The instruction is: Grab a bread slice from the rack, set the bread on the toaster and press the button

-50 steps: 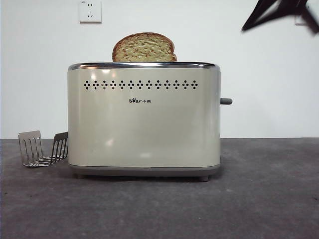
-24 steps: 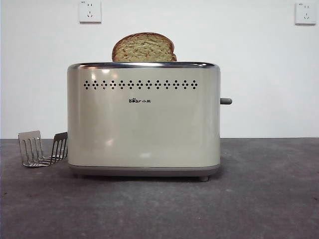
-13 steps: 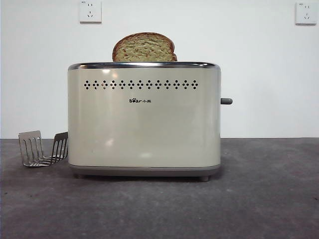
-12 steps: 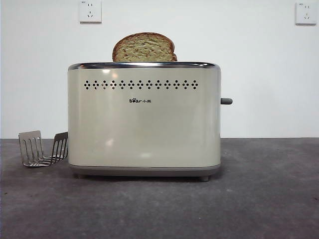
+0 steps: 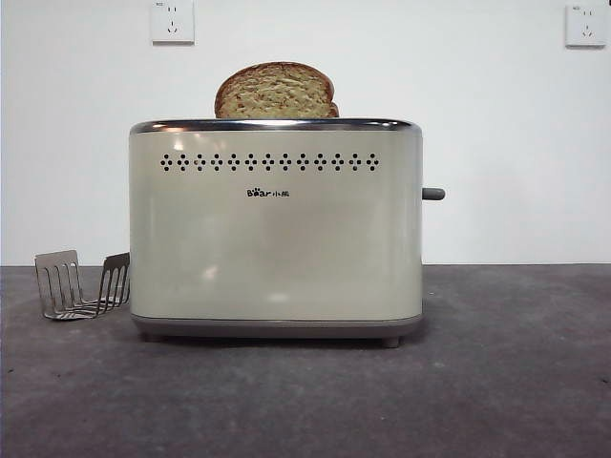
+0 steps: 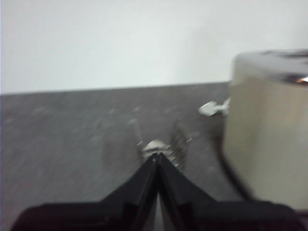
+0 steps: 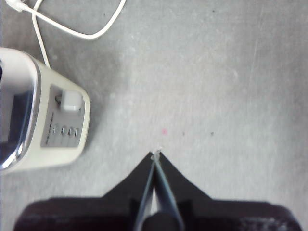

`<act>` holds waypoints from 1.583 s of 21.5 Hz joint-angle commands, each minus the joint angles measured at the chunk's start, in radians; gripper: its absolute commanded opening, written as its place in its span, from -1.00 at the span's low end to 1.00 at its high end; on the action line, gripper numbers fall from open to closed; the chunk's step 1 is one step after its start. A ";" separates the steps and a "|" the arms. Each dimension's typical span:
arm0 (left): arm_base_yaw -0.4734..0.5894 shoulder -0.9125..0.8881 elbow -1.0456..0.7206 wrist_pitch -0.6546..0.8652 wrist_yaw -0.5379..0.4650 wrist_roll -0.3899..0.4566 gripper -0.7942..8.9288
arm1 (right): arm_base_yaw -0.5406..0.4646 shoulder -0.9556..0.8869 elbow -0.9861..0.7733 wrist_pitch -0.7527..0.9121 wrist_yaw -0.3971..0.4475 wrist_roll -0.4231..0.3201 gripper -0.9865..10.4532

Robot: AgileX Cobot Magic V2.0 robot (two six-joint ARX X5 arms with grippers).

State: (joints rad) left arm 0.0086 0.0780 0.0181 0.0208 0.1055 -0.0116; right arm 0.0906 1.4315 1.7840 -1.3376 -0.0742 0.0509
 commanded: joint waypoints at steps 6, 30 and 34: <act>0.002 -0.074 -0.011 -0.196 -0.076 0.009 -0.84 | 0.001 0.005 0.003 0.005 0.004 -0.011 -0.83; 0.002 0.001 -0.011 -0.185 -0.072 0.000 -0.84 | -0.008 -0.422 -0.509 0.631 0.109 -0.037 -0.83; 0.002 0.001 -0.011 -0.185 -0.072 0.000 -0.84 | -0.057 -0.819 -1.074 1.087 0.122 -0.043 -0.83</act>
State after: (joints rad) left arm 0.0086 0.0784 0.0181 -0.1715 0.0307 -0.0105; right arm 0.0345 0.6361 0.8009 -0.2752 0.0429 0.0139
